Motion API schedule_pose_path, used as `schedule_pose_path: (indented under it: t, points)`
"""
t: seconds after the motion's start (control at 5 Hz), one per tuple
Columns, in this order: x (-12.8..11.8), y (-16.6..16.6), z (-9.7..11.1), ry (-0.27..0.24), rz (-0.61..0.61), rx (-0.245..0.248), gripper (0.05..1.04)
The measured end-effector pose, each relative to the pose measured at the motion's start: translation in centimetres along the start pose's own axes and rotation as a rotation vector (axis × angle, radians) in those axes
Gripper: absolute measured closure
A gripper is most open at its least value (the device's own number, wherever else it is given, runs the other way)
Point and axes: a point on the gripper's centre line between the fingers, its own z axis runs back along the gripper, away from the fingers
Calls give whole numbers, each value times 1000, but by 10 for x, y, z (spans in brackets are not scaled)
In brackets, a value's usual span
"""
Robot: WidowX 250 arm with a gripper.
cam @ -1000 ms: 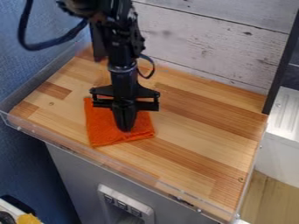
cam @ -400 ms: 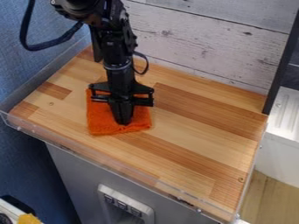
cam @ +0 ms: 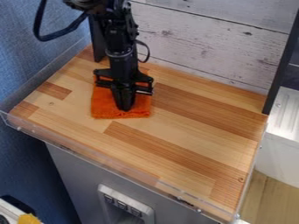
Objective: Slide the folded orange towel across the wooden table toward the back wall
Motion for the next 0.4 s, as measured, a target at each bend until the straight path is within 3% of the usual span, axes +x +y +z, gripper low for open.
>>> schedule_pose_path:
  t: [0.4]
  points:
    - [28, 5, -1, 26, -105, 9, 1025]
